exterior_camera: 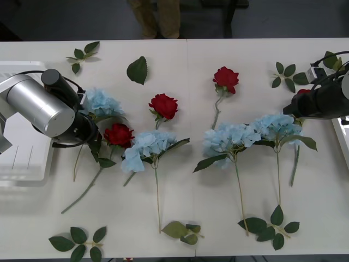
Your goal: Place the red flowers into the right box and the blue flowers into the left box. If a person shows an open palm, hand one flower to the person first, then continue sorting.
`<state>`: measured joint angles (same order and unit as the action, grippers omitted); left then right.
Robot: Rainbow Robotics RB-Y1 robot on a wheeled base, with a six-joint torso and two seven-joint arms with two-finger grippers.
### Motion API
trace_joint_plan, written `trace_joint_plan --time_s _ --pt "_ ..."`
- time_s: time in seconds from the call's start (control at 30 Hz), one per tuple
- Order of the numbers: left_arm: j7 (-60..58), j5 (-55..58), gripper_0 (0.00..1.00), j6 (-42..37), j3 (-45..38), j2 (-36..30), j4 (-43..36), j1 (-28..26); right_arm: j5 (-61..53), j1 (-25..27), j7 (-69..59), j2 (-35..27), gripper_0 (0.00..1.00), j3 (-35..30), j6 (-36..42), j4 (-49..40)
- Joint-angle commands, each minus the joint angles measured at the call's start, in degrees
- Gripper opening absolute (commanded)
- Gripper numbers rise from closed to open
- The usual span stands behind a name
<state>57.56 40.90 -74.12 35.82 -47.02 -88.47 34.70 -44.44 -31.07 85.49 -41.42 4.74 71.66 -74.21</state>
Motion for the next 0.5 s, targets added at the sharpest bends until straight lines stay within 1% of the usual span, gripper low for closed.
trace_joint_plan --time_s 0.03,0.23,0.5 --pt "3.96 -2.75 1.00 0.99 -0.57 1.93 1.73 2.74 3.57 -0.57 -2.69 -0.06 0.78 -3.69 2.43 0.65" --pt "4.67 -5.74 1.00 1.43 -0.57 2.99 2.87 2.74 10.16 0.22 -3.13 0.03 0.78 -4.57 1.03 0.91" --pt "8.53 -6.01 1.00 6.53 -0.57 3.08 8.41 2.74 17.90 0.39 -5.94 6.00 0.78 -4.66 -6.88 3.55"
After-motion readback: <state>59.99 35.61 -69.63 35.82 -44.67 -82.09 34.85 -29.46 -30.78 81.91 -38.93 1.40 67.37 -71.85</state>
